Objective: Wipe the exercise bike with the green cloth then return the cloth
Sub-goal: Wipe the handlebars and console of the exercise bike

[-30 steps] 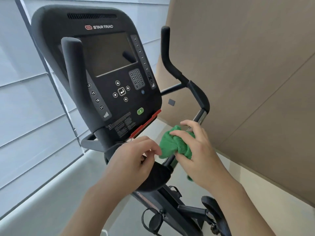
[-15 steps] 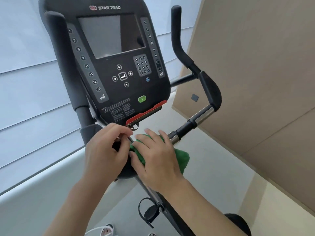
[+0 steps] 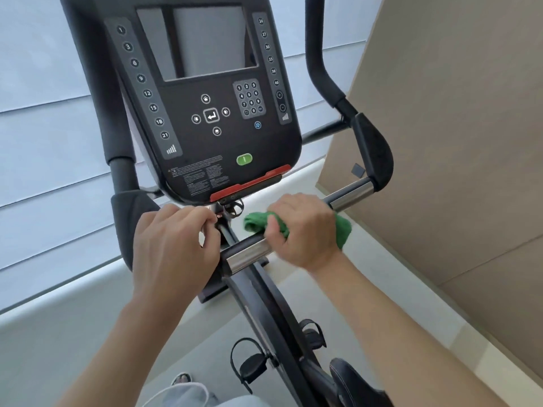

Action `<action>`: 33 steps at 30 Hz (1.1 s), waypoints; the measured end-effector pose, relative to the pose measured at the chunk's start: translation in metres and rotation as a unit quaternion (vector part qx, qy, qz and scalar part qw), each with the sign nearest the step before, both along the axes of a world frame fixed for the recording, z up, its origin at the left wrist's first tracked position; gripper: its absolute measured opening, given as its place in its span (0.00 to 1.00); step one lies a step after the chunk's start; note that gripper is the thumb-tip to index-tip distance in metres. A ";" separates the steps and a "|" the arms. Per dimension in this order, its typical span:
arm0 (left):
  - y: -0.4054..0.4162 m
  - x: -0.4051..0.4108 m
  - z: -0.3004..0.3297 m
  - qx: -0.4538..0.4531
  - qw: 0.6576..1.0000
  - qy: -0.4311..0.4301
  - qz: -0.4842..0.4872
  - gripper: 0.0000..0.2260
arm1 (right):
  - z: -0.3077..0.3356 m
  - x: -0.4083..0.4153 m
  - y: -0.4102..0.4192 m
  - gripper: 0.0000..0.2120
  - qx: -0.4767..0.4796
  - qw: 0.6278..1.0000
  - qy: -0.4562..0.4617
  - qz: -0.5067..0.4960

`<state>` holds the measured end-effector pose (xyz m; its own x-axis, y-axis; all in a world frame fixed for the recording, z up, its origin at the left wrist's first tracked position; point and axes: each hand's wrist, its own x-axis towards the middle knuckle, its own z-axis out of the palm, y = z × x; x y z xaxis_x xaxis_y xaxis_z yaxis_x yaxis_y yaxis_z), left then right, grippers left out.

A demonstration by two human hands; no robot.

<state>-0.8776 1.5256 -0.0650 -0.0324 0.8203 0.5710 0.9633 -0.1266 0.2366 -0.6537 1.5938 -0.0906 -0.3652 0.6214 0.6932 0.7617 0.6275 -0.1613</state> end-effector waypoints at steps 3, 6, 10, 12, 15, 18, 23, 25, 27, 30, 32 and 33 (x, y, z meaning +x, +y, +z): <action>0.002 0.000 -0.002 0.006 1.000 0.020 0.005 0.10 | 0.000 0.038 0.025 0.13 0.010 0.999 -0.045 -0.019; 0.001 0.000 -0.003 0.012 1.000 0.013 0.005 0.10 | 0.006 0.071 0.044 0.12 -0.013 0.997 -0.047 -0.055; 0.001 0.000 -0.005 0.023 1.000 0.018 0.002 0.10 | 0.024 0.109 0.068 0.16 -0.071 0.984 -0.009 -0.161; 0.002 -0.001 -0.006 0.031 0.999 0.015 0.003 0.10 | 0.027 0.109 0.069 0.18 -0.096 0.978 -0.010 -0.188; 0.003 0.000 -0.006 0.031 0.999 0.015 0.009 0.10 | 0.029 0.090 0.057 0.20 -0.118 0.971 0.002 -0.207; 0.002 0.001 -0.006 0.032 0.999 0.018 0.011 0.11 | 0.029 0.050 0.031 0.19 -0.128 0.974 -0.008 -0.186; 0.000 0.003 -0.001 0.037 0.999 0.012 0.031 0.14 | 0.023 -0.022 -0.016 0.18 -0.156 0.974 0.031 -0.164; 0.000 0.005 0.001 0.036 0.999 0.013 0.034 0.17 | 0.028 -0.032 -0.026 0.18 -0.184 0.969 0.041 -0.161; 0.000 0.006 0.002 0.038 0.999 0.008 0.033 0.17 | 0.032 -0.045 -0.041 0.18 -0.210 0.970 0.007 -0.119; -0.002 0.006 0.003 0.034 0.999 0.006 0.027 0.17 | 0.030 -0.062 -0.070 0.15 -0.217 0.974 -0.056 0.002; -0.002 0.005 0.004 0.027 0.999 0.011 0.022 0.17 | 0.026 -0.054 -0.078 0.16 -0.206 0.974 -0.063 0.068; -0.002 0.005 0.004 0.026 0.999 0.015 0.020 0.17 | 0.026 -0.046 -0.078 0.18 -0.199 0.974 -0.074 0.082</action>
